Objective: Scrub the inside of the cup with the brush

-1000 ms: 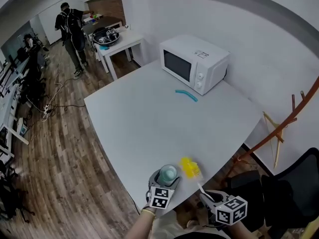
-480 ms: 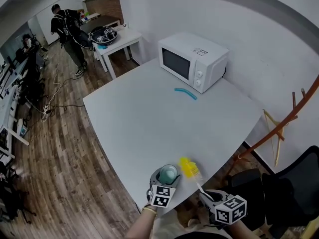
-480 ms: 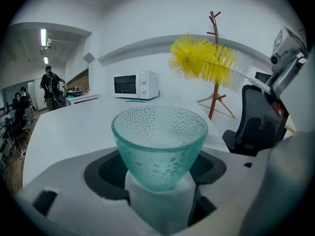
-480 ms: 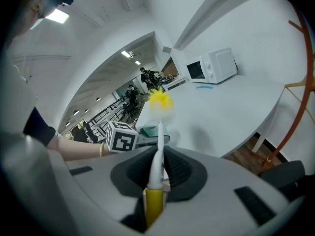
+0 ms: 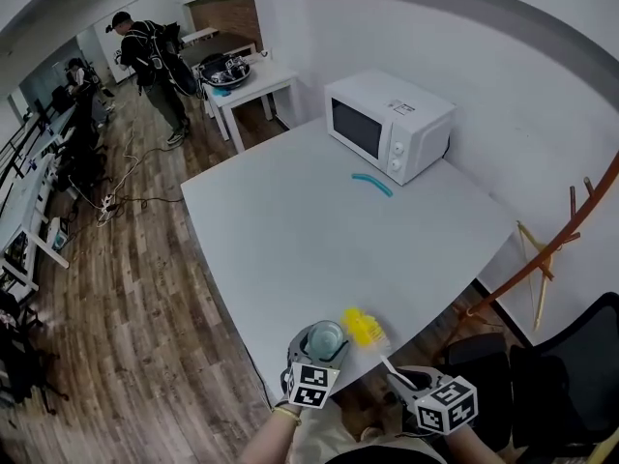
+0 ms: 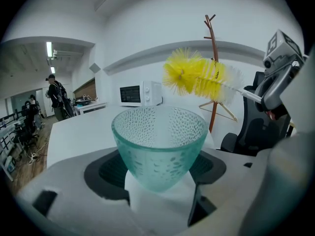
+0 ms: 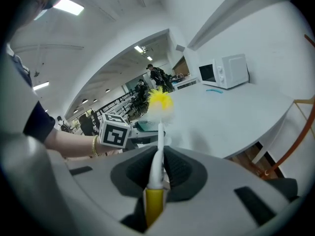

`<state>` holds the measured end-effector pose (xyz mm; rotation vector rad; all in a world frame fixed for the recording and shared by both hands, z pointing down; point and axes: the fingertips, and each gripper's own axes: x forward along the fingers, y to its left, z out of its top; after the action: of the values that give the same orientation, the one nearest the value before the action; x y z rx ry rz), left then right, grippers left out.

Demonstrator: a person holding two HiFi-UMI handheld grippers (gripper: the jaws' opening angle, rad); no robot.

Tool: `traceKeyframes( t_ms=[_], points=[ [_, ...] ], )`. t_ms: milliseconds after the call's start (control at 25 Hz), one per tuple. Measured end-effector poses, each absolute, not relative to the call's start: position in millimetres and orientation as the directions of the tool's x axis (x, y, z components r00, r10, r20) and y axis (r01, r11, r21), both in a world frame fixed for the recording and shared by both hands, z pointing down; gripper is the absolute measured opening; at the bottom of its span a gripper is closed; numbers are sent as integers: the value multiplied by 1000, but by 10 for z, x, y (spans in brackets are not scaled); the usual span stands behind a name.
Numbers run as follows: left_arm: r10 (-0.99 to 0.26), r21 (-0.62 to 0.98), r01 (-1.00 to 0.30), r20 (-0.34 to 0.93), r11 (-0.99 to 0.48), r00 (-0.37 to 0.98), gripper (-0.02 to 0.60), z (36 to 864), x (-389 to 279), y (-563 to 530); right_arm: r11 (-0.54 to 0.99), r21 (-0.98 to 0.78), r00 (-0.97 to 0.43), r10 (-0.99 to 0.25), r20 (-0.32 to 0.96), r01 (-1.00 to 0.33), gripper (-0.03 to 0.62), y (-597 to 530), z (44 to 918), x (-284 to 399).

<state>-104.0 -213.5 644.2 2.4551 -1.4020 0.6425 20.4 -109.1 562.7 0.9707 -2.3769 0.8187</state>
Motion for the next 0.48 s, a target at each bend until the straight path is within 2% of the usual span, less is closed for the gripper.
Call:
traceKeyframes(
  t_ms=[200, 480],
  points=[
    [-777, -28, -882, 488, -469, 398, 371, 6298, -1029, -1782, 687, -292, -683, -403, 609, -665, 52, -839, 5556, 222],
    [-807, -96, -898, 486, -430, 335, 371, 6192, -791, -1335, 838, -97, -645, -333, 687, -537, 52, -489, 5448, 506]
  ],
)
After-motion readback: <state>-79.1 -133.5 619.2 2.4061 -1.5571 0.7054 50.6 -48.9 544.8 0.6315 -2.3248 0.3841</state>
